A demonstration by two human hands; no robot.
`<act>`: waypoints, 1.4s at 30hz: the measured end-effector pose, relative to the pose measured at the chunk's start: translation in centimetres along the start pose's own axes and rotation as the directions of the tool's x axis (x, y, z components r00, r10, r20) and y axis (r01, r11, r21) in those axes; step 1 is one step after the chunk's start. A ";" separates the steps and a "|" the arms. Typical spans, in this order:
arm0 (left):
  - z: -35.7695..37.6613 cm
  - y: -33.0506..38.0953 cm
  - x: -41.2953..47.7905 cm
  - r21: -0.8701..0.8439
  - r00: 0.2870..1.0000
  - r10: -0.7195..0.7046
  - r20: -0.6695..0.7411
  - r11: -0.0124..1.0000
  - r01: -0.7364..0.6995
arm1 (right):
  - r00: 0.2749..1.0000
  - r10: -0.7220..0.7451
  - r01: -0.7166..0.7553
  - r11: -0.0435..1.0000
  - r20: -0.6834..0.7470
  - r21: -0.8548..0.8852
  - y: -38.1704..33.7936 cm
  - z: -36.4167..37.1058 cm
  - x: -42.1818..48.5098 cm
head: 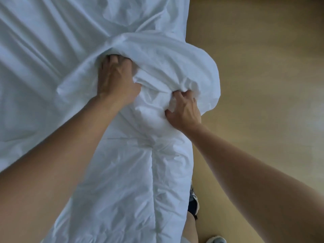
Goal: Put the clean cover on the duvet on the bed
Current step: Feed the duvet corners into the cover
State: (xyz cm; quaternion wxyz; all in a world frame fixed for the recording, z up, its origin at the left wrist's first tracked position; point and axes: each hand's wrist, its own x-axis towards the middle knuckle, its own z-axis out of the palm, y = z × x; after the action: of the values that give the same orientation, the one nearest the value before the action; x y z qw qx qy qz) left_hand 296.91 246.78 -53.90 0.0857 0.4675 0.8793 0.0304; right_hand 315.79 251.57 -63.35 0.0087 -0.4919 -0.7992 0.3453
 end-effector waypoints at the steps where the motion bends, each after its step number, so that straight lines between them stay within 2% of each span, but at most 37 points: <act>1: -0.5 0.7 -0.8 -0.036 1.000 0.012 0.014 0.999 -0.012 | 1.000 0.026 -0.026 0.999 0.012 0.044 -0.3 0.3 0.5; 5: -1.9 2.5 -6.5 -0.141 0.981 -0.028 -0.194 0.990 0.001 | 0.994 0.107 -0.095 0.963 -0.035 0.253 0.6 0.3 1.3; 6: -1.8 3.1 -8.0 -0.165 0.983 -0.061 -0.176 0.986 0.032 | 0.994 0.110 -0.099 0.955 -0.023 0.278 1.0 0.0 1.5; 8: -0.4 4.0 -10.3 -0.098 0.989 -0.139 0.054 0.985 0.144 | 0.997 0.070 -0.076 0.972 0.035 0.223 1.5 -1.0 1.9; 10: 1.9 4.9 -11.9 -0.009 0.934 -0.230 0.275 0.970 0.242 | 0.995 -0.022 0.012 0.995 0.096 0.098 1.6 -2.1 2.1; 11: 3.0 5.4 -12.1 -0.034 0.901 -0.281 0.331 0.950 0.309 | 0.990 -0.079 0.075 0.996 0.116 0.041 1.5 -2.6 2.0; 13: 5.0 6.7 -11.9 -0.242 0.837 -0.389 0.385 0.833 0.498 | 0.969 -0.203 0.217 0.972 0.139 -0.092 1.4 -3.4 1.3; 15: 6.7 8.1 -11.4 -0.432 0.780 -0.504 0.371 0.650 0.626 | 0.925 -0.332 0.370 0.894 0.183 -0.251 1.6 -3.6 0.2; 16: 7.4 8.8 -11.1 -0.474 0.754 -0.565 0.336 0.590 0.654 | 0.895 -0.393 0.443 0.839 0.212 -0.315 1.8 -3.7 -0.3; 19: 7.2 10.1 -10.5 -0.620 0.724 -0.680 0.111 0.522 0.585 | 0.837 -0.475 0.547 0.735 0.272 -0.400 2.2 -3.6 -1.9; 21: 5.9 9.9 -9.8 -0.707 0.735 -0.677 -0.042 0.540 0.457 | 0.815 -0.503 0.578 0.672 0.286 -0.463 2.2 -3.6 -3.2; 23: 4.6 8.8 -9.4 -0.700 0.749 -0.638 -0.177 0.617 0.360 | 0.803 -0.485 0.594 0.608 0.345 -0.527 2.3 -3.5 -4.9; 27: 2.5 6.7 -8.3 -0.667 0.777 -0.578 -0.249 0.684 0.296 | 0.740 -0.417 0.668 0.552 0.528 -0.500 2.0 -1.9 -10.2; 30: 2.8 5.7 -7.9 -0.643 0.848 -0.518 -0.113 0.689 0.335 | 0.673 -0.512 0.737 0.523 0.534 -0.428 0.2 -1.1 -15.4; 32: 3.5 5.0 -8.7 -0.640 0.885 -0.466 -0.028 0.688 0.342 | 0.676 -0.484 0.733 0.520 0.556 -0.438 0.5 -1.1 -16.5; 35: 4.7 5.2 -13.0 -0.623 0.937 -0.339 -0.091 0.753 0.212 | 0.719 -0.420 0.693 0.488 0.553 -0.530 2.5 -2.3 -15.2; 37: 6.4 6.5 -18.3 -0.512 0.899 -0.434 -0.057 0.786 0.347 | 0.758 -0.435 0.652 0.522 0.486 -0.549 3.7 -2.9 -14.3; 39: 8.3 8.1 -23.5 -0.403 0.834 -0.544 0.089 0.746 0.530 | 0.770 -0.445 0.638 0.515 0.458 -0.573 4.2 -2.9 -14.6; 41: 10.0 8.7 -25.5 -0.362 0.791 -0.555 0.257 0.704 0.611 | 0.774 -0.469 0.629 0.497 0.424 -0.598 4.6 -2.9 -15.1; 42: 10.3 8.5 -25.1 -0.386 0.790 -0.539 0.290 0.690 0.612 | 0.776 -0.487 0.624 0.498 0.402 -0.602 4.8 -2.9 -15.3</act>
State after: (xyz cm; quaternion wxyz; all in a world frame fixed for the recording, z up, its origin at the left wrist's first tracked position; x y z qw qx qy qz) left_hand 319.46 230.57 -59.78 0.2667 0.1338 0.9386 0.1734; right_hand 328.45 242.37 -58.83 -0.1414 -0.1378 -0.9798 0.0321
